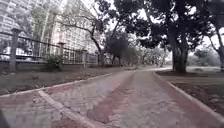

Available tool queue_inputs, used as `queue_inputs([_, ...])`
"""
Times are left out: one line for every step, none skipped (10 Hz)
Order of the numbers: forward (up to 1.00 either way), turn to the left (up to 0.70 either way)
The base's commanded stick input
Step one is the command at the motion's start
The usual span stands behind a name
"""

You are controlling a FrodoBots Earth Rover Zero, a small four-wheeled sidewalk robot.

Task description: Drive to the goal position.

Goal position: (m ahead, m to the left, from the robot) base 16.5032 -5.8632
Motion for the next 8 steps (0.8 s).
queue_inputs([0.70,0.00])
queue_inputs([0.70,0.00])
queue_inputs([0.70,0.00])
queue_inputs([0.70,0.00])
queue_inputs([0.70,0.00])
queue_inputs([0.70,0.00])
queue_inputs([0.70,-0.01])
queue_inputs([0.70,-0.02])
